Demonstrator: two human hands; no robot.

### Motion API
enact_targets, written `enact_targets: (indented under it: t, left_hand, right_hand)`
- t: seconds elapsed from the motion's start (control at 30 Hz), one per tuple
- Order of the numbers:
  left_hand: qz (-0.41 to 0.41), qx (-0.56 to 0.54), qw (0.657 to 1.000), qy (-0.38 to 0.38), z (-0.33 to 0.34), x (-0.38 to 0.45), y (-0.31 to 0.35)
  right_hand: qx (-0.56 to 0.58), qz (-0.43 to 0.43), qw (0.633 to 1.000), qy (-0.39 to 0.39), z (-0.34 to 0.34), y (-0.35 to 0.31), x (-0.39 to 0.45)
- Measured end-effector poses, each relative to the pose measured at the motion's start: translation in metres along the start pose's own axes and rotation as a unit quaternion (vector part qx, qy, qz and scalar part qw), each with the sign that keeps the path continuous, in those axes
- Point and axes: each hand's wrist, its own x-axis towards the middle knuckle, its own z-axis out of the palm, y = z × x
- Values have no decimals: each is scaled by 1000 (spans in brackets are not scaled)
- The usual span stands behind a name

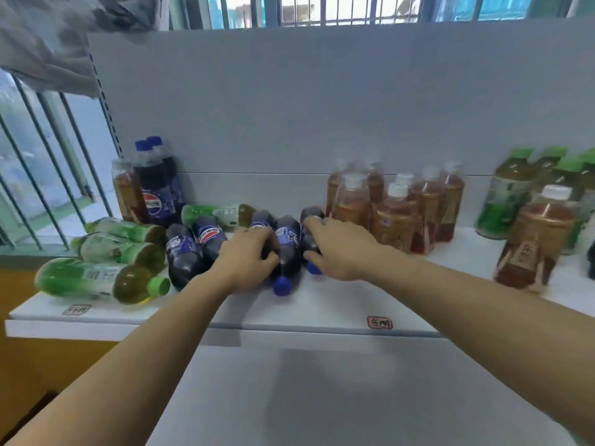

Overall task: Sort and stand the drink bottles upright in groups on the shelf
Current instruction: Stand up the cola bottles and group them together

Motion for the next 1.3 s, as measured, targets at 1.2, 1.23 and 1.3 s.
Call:
enact_targets:
  t: [1.2,1.23,1.3]
  left_hand:
    - [170,-91,974,-118,-33,27,-47]
    - [181,-93,973,-112,-37,28,-51]
    - [197,-80,972,-96,-44,36,-61]
  right_hand:
    - [-76,165,981,-63,-96,28,185]
    - [-81,171,980,-64,-96,28,187]
    - [-83,185,977,-63,-95,27,189]
